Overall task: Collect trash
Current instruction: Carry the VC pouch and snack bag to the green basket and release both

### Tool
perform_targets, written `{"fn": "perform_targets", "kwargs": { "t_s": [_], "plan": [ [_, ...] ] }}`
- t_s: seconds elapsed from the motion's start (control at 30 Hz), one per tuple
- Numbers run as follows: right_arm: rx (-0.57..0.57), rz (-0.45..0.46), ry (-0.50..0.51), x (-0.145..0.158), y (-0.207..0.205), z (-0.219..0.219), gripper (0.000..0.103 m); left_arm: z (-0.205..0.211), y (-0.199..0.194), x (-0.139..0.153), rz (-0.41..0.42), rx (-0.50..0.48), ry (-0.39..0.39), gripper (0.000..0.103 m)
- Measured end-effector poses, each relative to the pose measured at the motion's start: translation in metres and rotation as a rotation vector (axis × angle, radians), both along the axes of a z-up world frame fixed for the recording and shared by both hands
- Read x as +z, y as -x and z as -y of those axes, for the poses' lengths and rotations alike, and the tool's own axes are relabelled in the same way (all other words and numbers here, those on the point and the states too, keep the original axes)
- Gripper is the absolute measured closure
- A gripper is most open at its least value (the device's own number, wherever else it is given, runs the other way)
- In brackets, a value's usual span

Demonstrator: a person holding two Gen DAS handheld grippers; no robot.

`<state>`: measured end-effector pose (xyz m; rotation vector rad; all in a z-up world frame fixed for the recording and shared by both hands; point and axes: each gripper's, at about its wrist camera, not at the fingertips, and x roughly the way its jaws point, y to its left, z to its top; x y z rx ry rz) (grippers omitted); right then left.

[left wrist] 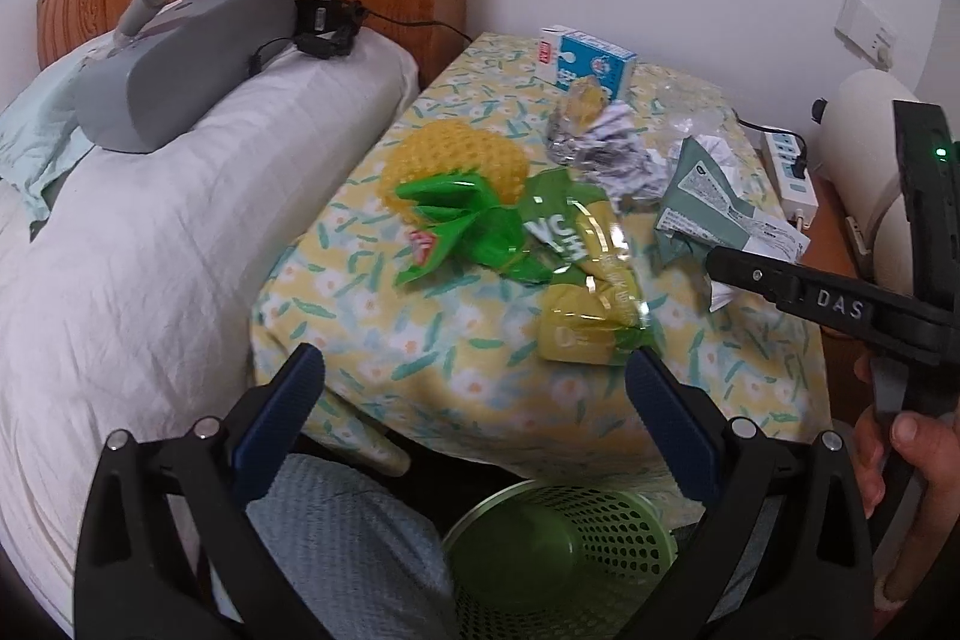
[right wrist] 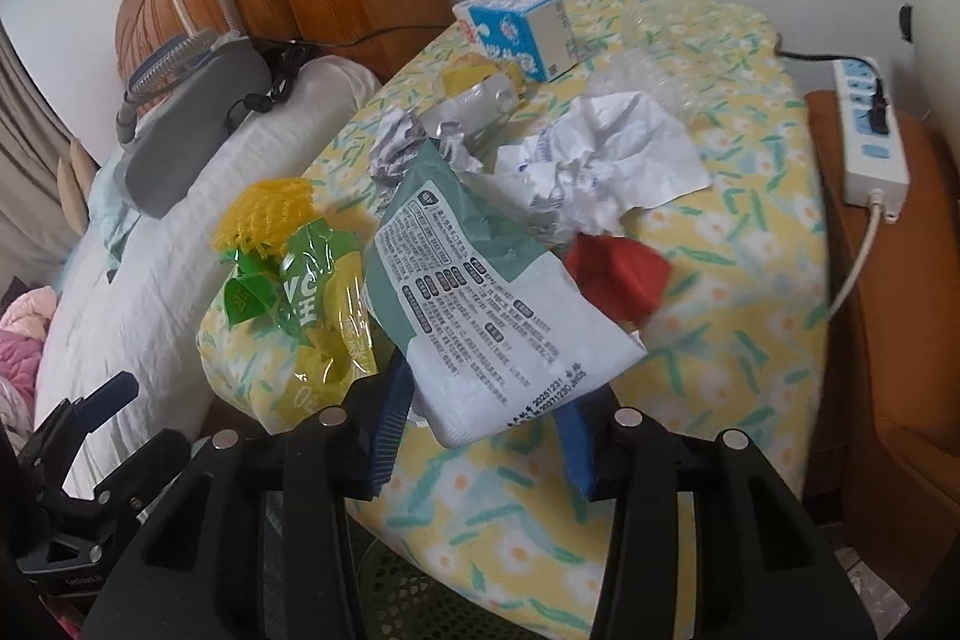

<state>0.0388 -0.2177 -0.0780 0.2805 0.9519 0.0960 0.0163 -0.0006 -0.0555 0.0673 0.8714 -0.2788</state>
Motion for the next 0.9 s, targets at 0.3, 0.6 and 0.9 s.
{"fn": "perform_targets", "kwargs": {
  "t_s": [0.3, 0.6, 0.9],
  "plan": [
    [-0.046, 0.084, 0.078, 0.020, 0.030, 0.016, 0.059, 0.047, -0.031, -0.026, -0.100, -0.058, 0.080, 0.007],
    [-0.035, 0.108, 0.027, 0.015, 0.037, 0.031, 0.059, 0.084, -0.059, -0.045, -0.120, -0.019, -0.022, 0.021],
    [-0.028, 0.118, -0.007, 0.010, 0.043, 0.036, 0.059, 0.090, -0.059, -0.049, -0.118, -0.023, -0.065, 0.042]
  ]
}}
